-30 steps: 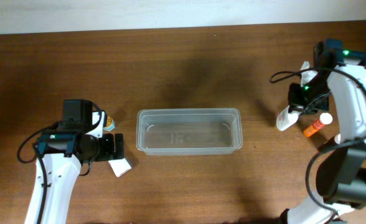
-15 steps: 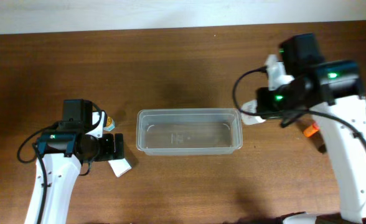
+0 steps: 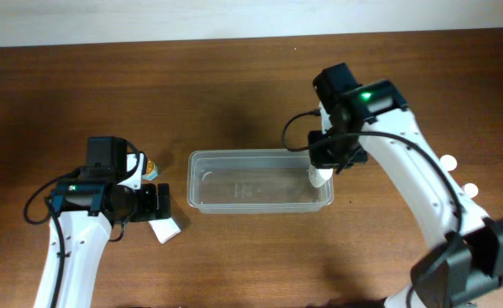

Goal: Pack container
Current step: 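Carry the white spray bottle into the container's right end and release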

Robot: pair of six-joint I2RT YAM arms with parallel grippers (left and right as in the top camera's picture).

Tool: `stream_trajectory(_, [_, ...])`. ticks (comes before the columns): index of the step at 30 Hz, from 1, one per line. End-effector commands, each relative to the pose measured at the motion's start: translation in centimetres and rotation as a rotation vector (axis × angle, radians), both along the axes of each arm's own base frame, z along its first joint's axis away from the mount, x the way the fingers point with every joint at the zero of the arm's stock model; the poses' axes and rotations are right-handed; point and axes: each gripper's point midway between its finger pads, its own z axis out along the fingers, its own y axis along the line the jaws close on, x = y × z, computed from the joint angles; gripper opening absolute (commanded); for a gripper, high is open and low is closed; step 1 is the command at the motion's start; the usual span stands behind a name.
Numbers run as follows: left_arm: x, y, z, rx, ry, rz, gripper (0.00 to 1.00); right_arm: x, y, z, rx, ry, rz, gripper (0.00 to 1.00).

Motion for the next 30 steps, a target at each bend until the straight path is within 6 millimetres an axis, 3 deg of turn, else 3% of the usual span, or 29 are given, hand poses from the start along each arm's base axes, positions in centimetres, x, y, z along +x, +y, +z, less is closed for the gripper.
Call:
stream_trajectory(1, [0.5, -0.1, 0.5, -0.015, -0.017, 0.011, 0.99, 0.5, 0.0, -1.9, -0.025, 0.003, -0.020, 0.08])
stream_trajectory(7, [0.5, -0.1, 0.5, -0.016, -0.017, 0.011, 0.99, 1.9, 0.5, -3.0, -0.018, -0.026, -0.021, 0.09])
stream_trajectory(9, [0.5, -0.1, 0.5, -0.016, -0.017, 0.011, 0.99, 1.9, 0.5, -3.1, -0.019, -0.024, -0.020, 0.21])
stream_trajectory(14, [0.5, -0.1, 0.5, -0.016, -0.017, 0.011, 0.99, 1.9, 0.5, -3.1, -0.019, -0.024, -0.020, 0.35])
stream_trajectory(20, [0.5, -0.1, 0.5, -0.016, -0.017, 0.011, 0.99, 1.8, 0.4, -2.5, -0.015, -0.033, -0.019, 0.36])
stream_trajectory(22, [0.5, -0.1, 0.5, -0.016, -0.017, 0.011, 0.99, 2.0, 0.3, -1.1, -0.011, -0.065, -0.005, 0.39])
stream_trajectory(25, [0.5, -0.1, 0.5, -0.015, -0.017, 0.011, 0.99, 2.8, -1.0, 3.0, -0.019, -0.157, -0.037, 0.42])
stream_trajectory(27, [0.5, -0.1, 0.5, -0.015, -0.017, 0.011, 0.99, 3.4, -2.9, 6.6, -0.030, -0.238, -0.086, 0.49])
stream_trajectory(30, [0.5, -0.1, 0.5, -0.015, -0.017, 0.011, 0.99, 3.9, -7.4, 11.7, -0.050, -0.353, -0.207, 0.63])
